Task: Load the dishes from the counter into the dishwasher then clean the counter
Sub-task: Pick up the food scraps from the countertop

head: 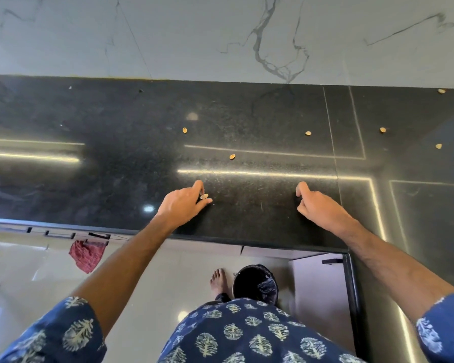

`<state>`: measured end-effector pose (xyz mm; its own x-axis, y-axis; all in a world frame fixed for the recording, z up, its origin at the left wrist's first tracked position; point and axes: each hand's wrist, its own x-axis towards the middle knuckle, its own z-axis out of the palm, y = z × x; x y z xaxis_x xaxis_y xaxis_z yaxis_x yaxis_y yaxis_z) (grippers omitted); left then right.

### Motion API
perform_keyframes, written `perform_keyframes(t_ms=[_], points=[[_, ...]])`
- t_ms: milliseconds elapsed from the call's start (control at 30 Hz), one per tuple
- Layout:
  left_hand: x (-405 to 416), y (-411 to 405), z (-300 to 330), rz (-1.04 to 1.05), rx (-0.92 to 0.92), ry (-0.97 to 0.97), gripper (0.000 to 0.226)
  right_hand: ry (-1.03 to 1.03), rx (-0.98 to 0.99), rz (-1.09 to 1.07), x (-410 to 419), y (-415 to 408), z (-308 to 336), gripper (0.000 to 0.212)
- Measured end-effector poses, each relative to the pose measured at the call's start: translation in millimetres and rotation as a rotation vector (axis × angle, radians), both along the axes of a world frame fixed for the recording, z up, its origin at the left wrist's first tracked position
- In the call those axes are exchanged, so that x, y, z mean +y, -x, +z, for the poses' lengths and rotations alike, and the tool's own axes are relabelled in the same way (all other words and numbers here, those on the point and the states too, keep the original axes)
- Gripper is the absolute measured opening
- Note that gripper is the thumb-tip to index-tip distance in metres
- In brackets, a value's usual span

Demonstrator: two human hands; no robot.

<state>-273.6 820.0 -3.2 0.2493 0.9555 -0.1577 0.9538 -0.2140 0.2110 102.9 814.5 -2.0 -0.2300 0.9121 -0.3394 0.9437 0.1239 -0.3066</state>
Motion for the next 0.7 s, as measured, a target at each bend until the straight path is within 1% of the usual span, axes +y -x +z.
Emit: perform_keyframes(t_ms=[67,133,200,300,400,467,500,567,600,633,667,700], points=[[4,-2,-4,0.021,-0.002,0.020,0.031,0.041,0.207,-0.129,-3,9,5,0.008],[10,-2,-5,0.125,-0.114,0.092,0.025,0.078,0.370,-0.230,-3,26,10,0.019],[15,-1,-5,0.229,-0.224,0.154,0.019,0.189,0.539,-0.327,-1,49,8,0.028],[18,-3,-5,0.278,-0.259,0.185,0.017,0.384,0.897,-0.537,4,80,6,0.031],[20,-4,-3,0.235,-0.199,0.210,0.016,0.563,1.161,-0.791,13,105,12,0.032],[20,-3,-1,0.179,-0.173,0.247,0.017,0.681,1.316,-0.907,18,117,16,0.034],[18,-2,0,0.135,-0.128,0.243,0.019,0.719,1.386,-0.935,20,122,16,0.033],[15,1,-2,-0.024,0.065,0.149,0.026,0.762,1.504,-0.973,24,131,16,0.032],[12,2,-2,-0.124,0.178,0.103,0.027,0.779,1.551,-0.992,25,134,16,0.030],[10,1,-1,-0.186,0.240,0.084,0.025,0.800,1.594,-1.009,27,137,15,0.026],[9,1,-1,-0.218,0.258,0.076,0.020,0.820,1.628,-1.022,30,139,15,0.023],[8,1,-1,-0.210,0.237,0.080,0.016,0.834,1.645,-1.034,32,141,15,0.022]])
